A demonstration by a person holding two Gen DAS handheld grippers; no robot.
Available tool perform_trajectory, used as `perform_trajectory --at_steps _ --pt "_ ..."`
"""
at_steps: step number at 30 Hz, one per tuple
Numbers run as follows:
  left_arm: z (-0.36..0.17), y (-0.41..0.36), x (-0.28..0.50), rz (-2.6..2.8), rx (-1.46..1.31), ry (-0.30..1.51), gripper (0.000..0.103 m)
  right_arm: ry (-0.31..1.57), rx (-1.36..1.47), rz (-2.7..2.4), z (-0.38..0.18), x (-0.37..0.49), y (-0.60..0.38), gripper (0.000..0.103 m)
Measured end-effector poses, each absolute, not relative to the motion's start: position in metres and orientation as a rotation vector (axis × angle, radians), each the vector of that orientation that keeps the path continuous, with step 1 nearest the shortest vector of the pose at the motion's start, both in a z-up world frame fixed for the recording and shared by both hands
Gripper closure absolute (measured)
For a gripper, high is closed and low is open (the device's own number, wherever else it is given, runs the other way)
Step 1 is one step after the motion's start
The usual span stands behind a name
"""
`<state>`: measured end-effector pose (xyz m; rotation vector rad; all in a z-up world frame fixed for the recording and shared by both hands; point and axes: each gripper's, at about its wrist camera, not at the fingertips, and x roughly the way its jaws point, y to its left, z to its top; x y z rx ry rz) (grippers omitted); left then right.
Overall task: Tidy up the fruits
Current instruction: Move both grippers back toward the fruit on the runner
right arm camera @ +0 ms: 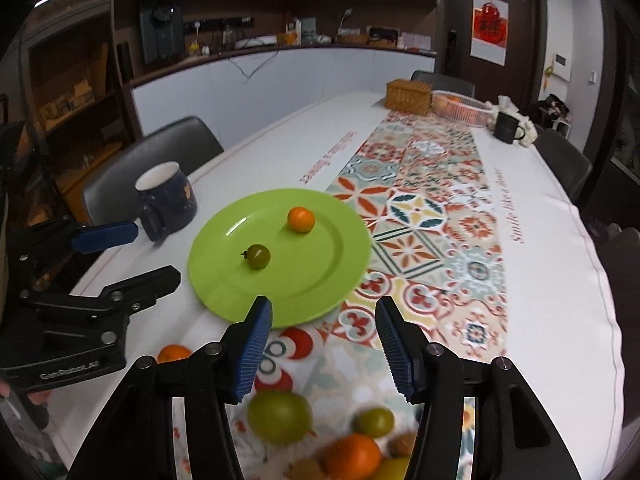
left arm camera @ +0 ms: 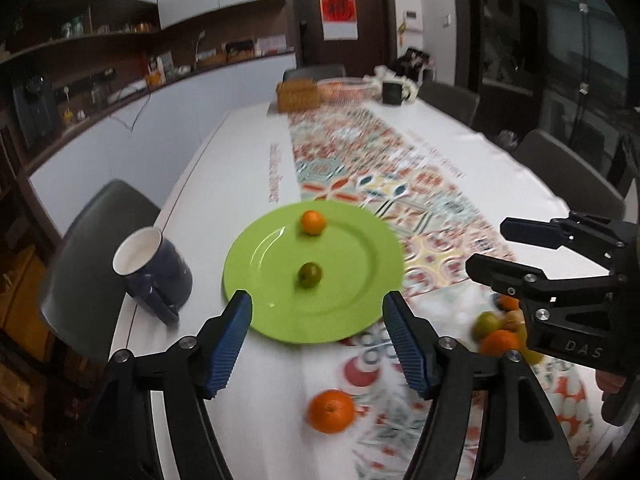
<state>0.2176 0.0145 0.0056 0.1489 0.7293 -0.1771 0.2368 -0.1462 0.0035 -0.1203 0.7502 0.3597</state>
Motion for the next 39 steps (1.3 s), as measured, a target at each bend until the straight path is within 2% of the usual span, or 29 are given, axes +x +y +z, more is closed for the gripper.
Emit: perform_trajectory --at_steps 4,7,12,28,34,39 --pt "0.022 0.001 0.193 -0.193 0.135 0.68 0.03 0.703 -0.104 0.354 0.02 0.216 -0.164 0.048" --pt "0.029 -0.01 0.177 -0.202 0.134 0.657 0.029 0.669 -0.096 0.344 0.03 0.199 -0.178 0.043" --pt "0.031 -0.025 0.155 -0.224 0.142 0.646 0.028 0.636 -0.107 0.316 0.035 0.175 -0.199 0.043" --pt "-0.012 -0.067 0.113 -0.312 0.23 0.629 0.028 0.672 -0.212 0.336 0.002 0.135 -0.227 0.043" --pt "-0.034 -0.081 0.11 -0.35 0.283 0.635 0.029 0.702 -0.255 0.333 -0.023 0.129 -0.234 0.043" --pt "-0.053 -0.088 0.114 -0.385 0.307 0.669 0.038 0.708 -0.279 0.354 -0.035 0.127 -0.233 0.043"
